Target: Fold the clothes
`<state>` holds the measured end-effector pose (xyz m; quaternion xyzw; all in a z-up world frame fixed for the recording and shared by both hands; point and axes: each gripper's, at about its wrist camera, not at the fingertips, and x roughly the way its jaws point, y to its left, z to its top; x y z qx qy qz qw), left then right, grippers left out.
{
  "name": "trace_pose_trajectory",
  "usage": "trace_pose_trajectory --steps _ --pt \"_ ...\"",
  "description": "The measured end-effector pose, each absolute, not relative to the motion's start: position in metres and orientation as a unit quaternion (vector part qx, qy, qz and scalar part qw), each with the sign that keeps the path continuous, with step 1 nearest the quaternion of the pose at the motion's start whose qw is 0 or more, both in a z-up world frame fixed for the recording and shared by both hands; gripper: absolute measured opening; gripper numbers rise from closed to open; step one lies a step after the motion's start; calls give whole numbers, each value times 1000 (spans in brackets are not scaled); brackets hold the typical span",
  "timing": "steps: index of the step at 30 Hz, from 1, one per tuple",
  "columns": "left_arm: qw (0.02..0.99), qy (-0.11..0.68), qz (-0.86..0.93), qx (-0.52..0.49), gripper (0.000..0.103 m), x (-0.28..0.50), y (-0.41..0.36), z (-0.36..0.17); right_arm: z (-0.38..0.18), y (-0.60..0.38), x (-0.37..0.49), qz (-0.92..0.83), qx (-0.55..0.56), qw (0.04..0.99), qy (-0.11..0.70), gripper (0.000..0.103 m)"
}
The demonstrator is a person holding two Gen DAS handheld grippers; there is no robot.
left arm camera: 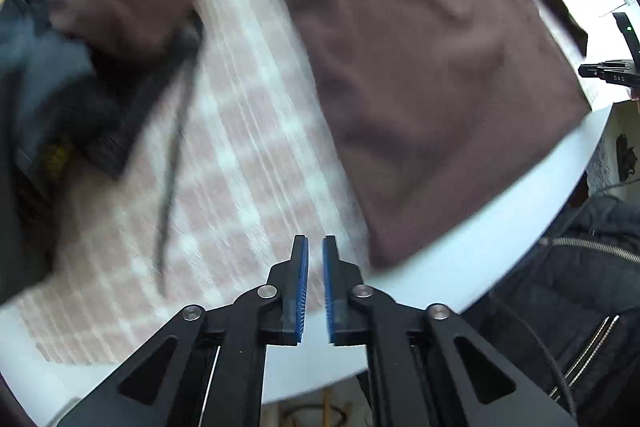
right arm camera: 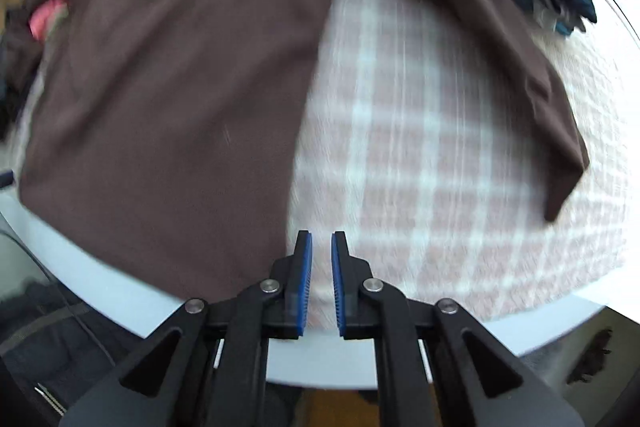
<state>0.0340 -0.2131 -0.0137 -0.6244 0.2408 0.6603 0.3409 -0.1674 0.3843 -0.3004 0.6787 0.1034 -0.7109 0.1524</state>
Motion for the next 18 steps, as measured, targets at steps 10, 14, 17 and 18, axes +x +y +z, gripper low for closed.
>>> trace_pose_trajectory --steps 10,14,17,18 --pt "334 281 642 -630 10 -4 -204 -29 -351 380 -181 -705 682 162 108 21" --pt "344 309 625 -629 10 -5 -206 -17 -361 380 -178 -684 699 158 138 22" --pt "320 306 633 -635 12 -29 -209 0 -335 384 -199 -725 662 126 140 22" --pt "320 279 652 -629 7 -41 -208 14 -325 378 -207 -736 648 142 133 22"
